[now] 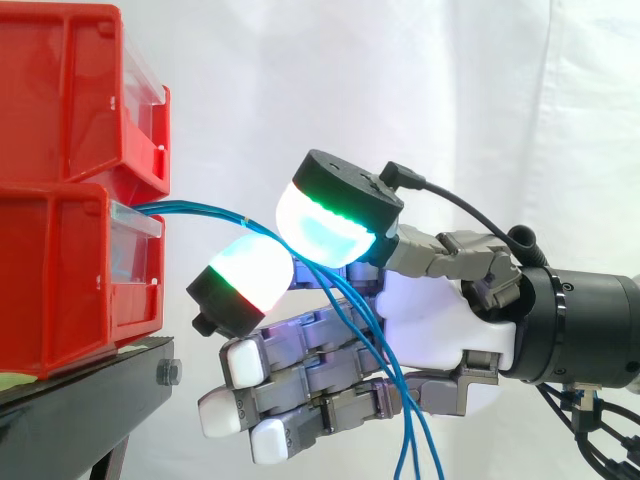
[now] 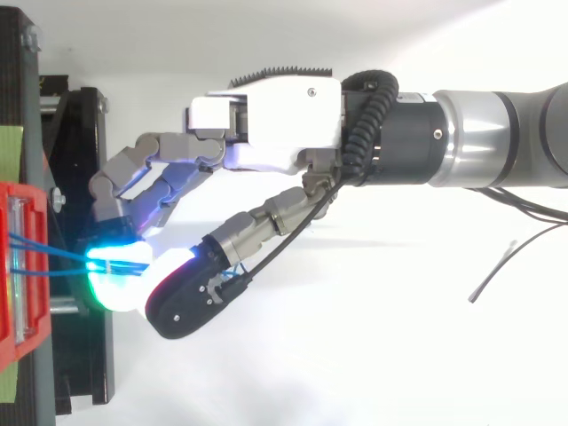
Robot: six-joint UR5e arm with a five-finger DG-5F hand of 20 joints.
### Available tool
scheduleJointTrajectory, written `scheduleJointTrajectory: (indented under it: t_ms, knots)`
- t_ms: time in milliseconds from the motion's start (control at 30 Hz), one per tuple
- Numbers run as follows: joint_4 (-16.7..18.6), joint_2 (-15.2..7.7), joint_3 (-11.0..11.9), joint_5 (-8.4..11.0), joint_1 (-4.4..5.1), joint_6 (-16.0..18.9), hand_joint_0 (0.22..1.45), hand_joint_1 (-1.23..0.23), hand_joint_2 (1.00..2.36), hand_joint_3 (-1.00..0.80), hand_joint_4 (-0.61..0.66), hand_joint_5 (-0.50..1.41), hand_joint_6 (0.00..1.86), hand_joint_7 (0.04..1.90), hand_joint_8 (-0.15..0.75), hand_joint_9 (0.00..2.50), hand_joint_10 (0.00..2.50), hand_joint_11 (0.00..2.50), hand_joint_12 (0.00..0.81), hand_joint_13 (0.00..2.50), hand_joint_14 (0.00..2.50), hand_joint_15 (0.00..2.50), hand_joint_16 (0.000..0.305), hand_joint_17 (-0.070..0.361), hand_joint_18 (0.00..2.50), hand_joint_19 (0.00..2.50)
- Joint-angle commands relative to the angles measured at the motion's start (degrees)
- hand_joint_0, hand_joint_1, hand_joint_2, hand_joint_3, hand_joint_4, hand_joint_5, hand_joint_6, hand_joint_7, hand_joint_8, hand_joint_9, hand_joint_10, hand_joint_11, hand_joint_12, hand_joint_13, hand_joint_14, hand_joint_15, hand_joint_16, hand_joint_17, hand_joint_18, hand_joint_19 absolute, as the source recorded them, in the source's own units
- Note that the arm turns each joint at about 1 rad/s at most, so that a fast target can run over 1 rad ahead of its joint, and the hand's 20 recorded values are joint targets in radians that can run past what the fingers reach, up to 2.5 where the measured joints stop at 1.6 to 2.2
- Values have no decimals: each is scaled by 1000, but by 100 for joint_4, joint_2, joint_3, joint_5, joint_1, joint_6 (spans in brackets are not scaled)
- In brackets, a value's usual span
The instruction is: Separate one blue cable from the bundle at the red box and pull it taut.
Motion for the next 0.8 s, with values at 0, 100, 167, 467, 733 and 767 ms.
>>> scheduleJointTrajectory:
  t_ms: [0,100,167,467,733,767]
  knots:
    - [0,0,1,0,-9,-16,610,-741,1003,-465,187,-198,844,1022,284,781,21,778,362,685,18,420,48,107,564,603]
    - [0,0,1,0,0,-34,599,-654,1001,-490,188,-188,842,1030,284,804,22,774,361,693,16,421,47,107,576,611]
    - [0,0,1,0,-9,-52,584,-577,1000,-500,193,-182,839,1041,292,833,19,780,361,700,16,426,47,107,581,617]
    - [0,0,10,0,-9,-60,592,-641,1017,-219,152,-187,840,1036,292,803,22,780,367,695,17,438,48,108,573,638]
    - [0,0,10,0,-18,-148,629,-810,1017,-228,148,-201,844,1010,278,785,22,825,360,677,17,440,48,108,559,633]
    - [0,0,10,0,-18,-148,644,-851,1015,-275,145,-206,852,1015,278,788,23,847,359,680,18,434,48,108,573,630]
